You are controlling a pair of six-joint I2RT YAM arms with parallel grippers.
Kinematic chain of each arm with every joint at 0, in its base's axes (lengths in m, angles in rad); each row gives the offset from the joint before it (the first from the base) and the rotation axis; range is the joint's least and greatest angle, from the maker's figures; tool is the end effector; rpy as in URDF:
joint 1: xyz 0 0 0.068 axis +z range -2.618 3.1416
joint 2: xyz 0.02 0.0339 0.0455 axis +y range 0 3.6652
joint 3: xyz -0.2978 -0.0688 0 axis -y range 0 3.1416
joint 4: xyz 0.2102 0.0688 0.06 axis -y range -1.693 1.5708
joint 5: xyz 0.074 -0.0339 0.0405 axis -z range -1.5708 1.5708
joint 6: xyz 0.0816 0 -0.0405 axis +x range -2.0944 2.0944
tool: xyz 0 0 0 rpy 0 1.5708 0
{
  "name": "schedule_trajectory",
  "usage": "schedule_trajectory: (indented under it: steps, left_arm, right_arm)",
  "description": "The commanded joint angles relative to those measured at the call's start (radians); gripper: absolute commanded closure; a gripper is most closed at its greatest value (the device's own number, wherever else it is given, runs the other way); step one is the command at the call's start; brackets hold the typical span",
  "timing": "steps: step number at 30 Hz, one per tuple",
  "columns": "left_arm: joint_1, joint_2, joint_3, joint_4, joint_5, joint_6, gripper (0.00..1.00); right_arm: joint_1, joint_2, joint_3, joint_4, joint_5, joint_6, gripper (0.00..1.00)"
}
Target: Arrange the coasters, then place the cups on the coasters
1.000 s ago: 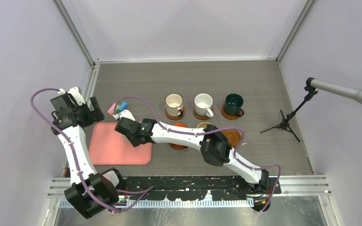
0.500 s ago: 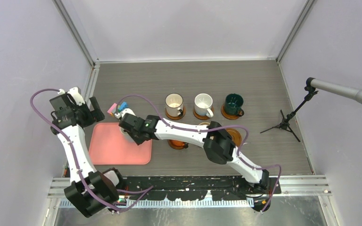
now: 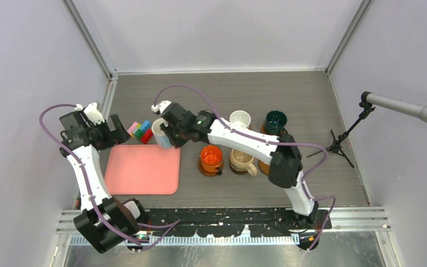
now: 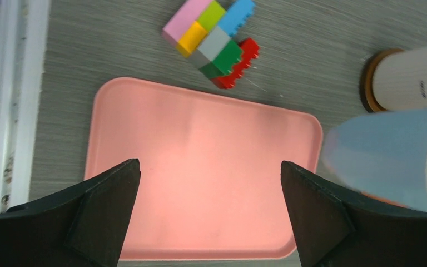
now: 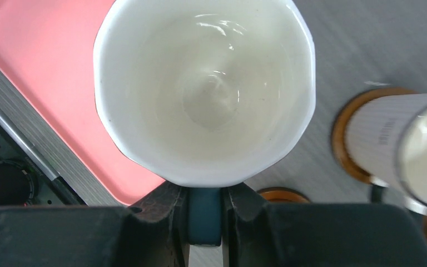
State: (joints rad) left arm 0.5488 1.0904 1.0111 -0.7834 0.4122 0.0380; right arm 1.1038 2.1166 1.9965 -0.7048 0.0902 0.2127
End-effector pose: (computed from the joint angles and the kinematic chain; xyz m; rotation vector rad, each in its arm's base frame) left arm 0.1821 0.0730 0.3078 -0.4169 2.3138 -0.2186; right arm 0.2298 0.4394 0.2884 -1.0180 2.2321 0.4995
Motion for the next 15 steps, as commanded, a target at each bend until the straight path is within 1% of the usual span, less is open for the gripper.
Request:
schedule_trajectory:
  steps: [1, 6, 11, 15]
  left_arm:
    - [0.007, 0.01, -0.002, -0.042, 0.197, 0.078, 0.0]
    - [-0.001, 0.004, -0.01, -0.049, 0.222, 0.095, 0.0]
    - [-0.015, 0.012, -0.007, -0.061, 0.285, 0.094, 0.0]
    - [-0.069, 0.017, -0.006, -0.063, 0.284, 0.096, 0.0]
  right_arm:
    - [-0.035, -0.223, -0.001, 0.095, -0.01, -0.063, 1.0]
    - [-0.111, -0.368, -0.088, 0.096, -0.003, -0.099, 1.0]
    - [-0.219, -0.502, -0.179, 0.088, -0.018, -0.135, 1.0]
    - [-0.3, -0.614, -0.281, 0.075, -0.029, -0.174, 1.0]
